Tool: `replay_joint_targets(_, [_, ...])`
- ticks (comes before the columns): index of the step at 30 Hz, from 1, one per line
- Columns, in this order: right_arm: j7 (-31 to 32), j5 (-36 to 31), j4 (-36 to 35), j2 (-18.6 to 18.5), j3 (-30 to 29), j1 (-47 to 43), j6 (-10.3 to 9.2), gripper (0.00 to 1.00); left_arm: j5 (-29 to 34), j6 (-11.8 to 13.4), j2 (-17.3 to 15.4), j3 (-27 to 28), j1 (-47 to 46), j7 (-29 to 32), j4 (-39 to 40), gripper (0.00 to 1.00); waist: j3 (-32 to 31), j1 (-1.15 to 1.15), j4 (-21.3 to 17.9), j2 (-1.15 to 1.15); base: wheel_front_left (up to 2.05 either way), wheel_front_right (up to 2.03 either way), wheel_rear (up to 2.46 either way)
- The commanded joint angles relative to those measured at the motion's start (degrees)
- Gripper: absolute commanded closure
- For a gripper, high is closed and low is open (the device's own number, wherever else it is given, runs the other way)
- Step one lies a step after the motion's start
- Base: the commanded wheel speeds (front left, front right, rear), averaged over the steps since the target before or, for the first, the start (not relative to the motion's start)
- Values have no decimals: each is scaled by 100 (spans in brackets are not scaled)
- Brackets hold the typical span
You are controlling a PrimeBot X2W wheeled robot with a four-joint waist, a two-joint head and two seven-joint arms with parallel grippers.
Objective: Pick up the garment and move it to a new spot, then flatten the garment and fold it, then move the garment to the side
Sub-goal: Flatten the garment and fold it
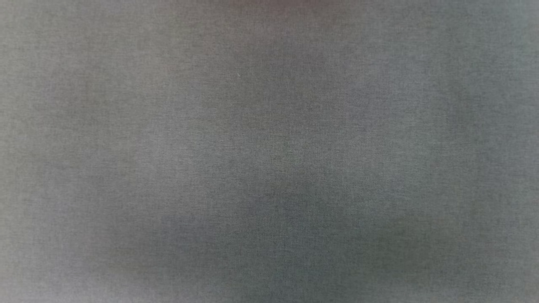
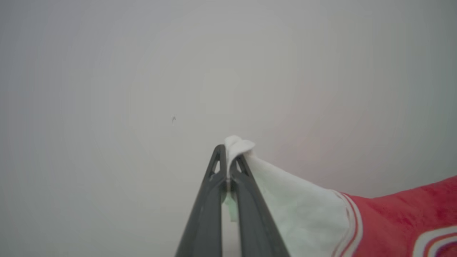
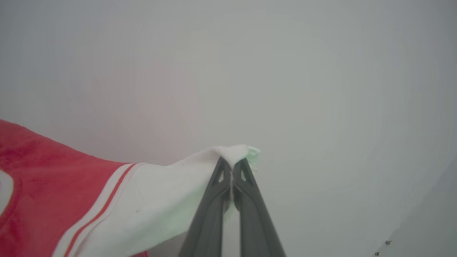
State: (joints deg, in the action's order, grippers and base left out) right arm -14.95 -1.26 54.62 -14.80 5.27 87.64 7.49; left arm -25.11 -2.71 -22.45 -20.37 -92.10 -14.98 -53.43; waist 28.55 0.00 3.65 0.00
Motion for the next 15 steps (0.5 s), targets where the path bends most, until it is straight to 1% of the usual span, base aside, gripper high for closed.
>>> replay_joint_targets(1, [-25,-14,67,-19,-8,-118,1,100,-66,-75,46,-6,125,-22,-107,100,-44,0,15,0,0,0,0])
replay_joint_targets(3, [-24,54,310,29,79,-322,1,100,-152,-165,112,-18,335,-3,-378,100,-124,0,38,0,0,0,0])
replay_joint_targets(7, [38,476,696,177,208,-765,1,100,-226,-329,245,-171,784,230,-850,100,-372,0,55,0,0,0,0])
replay_joint_targets(8, [100,637,785,216,256,-885,1,100,-275,-363,272,-197,908,316,-957,100,-448,0,59,0,0,0,0])
replay_joint_targets(9, [289,1093,909,345,326,-1154,1,100,-357,-417,340,-280,1180,574,-1158,100,-615,0,68,0,0,0,0])
replay_joint_targets(10, [404,1342,919,394,364,-1282,1,100,-407,-431,348,-318,1323,739,-1260,100,-696,0,63,0,0,0,0])
replay_joint_targets(13, [767,1862,761,378,777,-1790,1,100,-532,-470,390,-430,1747,1142,-1431,100,-969,0,62,0,0,0,0])
replay_joint_targets(15, [1085,2194,553,266,1086,-2138,1,100,-696,-471,443,-502,2094,1423,-1437,100,-1157,0,53,0,0,0,0])
